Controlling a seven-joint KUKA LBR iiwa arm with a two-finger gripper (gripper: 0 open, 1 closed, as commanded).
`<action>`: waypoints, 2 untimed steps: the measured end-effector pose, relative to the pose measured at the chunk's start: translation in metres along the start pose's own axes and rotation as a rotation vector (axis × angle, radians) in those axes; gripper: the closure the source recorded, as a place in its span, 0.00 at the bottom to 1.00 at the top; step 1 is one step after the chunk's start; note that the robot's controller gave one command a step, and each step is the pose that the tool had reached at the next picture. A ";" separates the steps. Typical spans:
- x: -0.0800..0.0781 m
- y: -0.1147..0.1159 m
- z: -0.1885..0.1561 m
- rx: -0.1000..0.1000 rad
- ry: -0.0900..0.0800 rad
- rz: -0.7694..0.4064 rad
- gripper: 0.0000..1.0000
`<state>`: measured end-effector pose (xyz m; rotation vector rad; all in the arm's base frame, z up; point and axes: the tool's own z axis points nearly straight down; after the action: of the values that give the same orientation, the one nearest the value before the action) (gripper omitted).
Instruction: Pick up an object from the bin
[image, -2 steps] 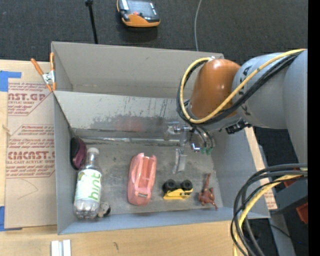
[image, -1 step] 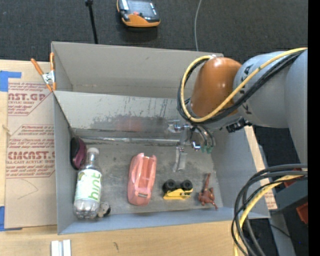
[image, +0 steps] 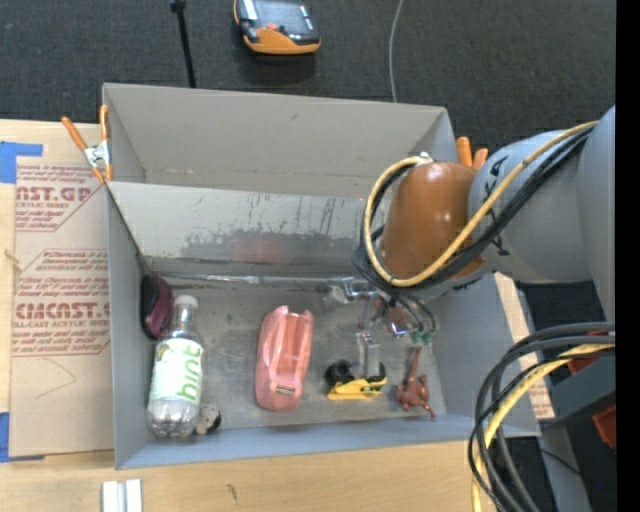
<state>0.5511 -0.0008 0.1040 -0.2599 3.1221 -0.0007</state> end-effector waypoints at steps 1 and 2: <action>0.040 -0.001 0.002 -0.003 0.009 -0.005 0.00; 0.045 0.004 0.004 -0.003 0.009 -0.017 0.00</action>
Offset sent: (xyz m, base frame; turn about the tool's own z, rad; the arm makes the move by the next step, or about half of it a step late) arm -0.0451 -0.0044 -0.0040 -0.0177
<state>0.5057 -0.0043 0.0992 -0.2880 3.1292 0.0019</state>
